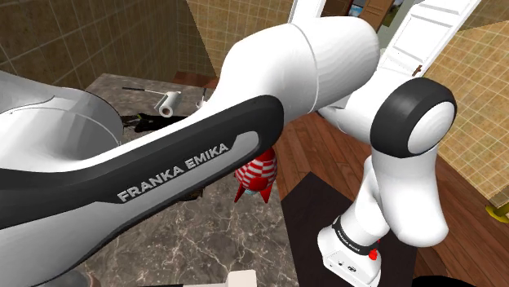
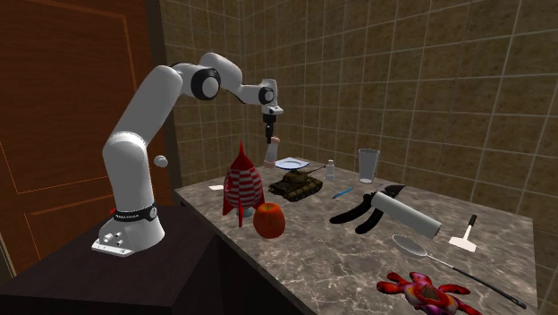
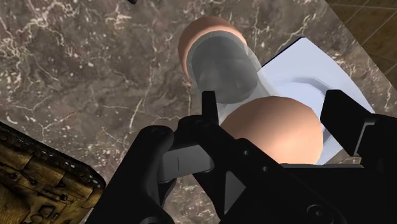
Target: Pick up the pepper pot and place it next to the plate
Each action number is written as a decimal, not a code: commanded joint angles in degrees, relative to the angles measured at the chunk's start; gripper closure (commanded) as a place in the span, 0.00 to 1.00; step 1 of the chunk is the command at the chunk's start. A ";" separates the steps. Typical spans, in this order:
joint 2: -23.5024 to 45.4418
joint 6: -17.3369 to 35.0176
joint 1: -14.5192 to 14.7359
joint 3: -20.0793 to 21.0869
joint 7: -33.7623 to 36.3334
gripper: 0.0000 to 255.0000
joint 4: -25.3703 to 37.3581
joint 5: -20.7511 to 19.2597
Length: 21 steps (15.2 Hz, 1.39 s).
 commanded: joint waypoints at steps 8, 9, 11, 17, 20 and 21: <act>0.69 2.75 -0.10 -0.23 0.13 1.00 -2.08 -0.34; 0.69 2.75 -0.10 -0.23 0.13 1.00 -2.08 -0.34; 0.68 2.75 -0.10 -0.23 0.13 0.00 -2.08 -0.34; -0.08 1.29 -0.26 -0.04 -0.06 0.00 -1.35 -0.02; -1.85 -3.00 -0.55 0.39 -0.54 0.00 1.28 0.74; -1.85 -3.00 -0.55 0.39 -0.54 0.00 1.28 0.74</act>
